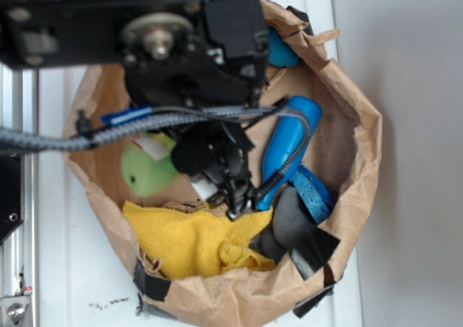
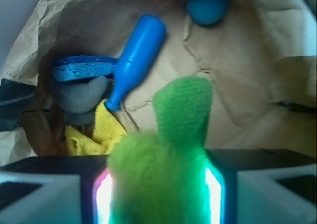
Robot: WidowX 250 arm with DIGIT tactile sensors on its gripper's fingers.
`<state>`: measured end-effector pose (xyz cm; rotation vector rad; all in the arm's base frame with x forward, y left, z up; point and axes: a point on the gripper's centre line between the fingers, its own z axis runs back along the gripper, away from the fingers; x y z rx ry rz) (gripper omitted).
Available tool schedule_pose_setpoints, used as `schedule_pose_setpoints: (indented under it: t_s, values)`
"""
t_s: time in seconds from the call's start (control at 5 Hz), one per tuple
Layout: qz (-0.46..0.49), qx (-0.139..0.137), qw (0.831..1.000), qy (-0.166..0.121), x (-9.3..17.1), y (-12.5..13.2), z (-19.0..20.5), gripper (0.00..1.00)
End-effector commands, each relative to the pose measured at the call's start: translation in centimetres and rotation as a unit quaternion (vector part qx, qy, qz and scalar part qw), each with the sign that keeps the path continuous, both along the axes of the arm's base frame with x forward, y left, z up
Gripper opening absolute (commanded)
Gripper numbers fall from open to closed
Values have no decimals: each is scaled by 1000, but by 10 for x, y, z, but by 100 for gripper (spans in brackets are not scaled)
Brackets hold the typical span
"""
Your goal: Grab the green animal.
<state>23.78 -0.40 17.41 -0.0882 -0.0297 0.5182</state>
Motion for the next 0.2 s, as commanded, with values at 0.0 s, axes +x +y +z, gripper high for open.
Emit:
schedule_pose_setpoints:
  t_s: [0.0]
  values:
    - [32, 23, 997, -65, 7, 12, 23, 0]
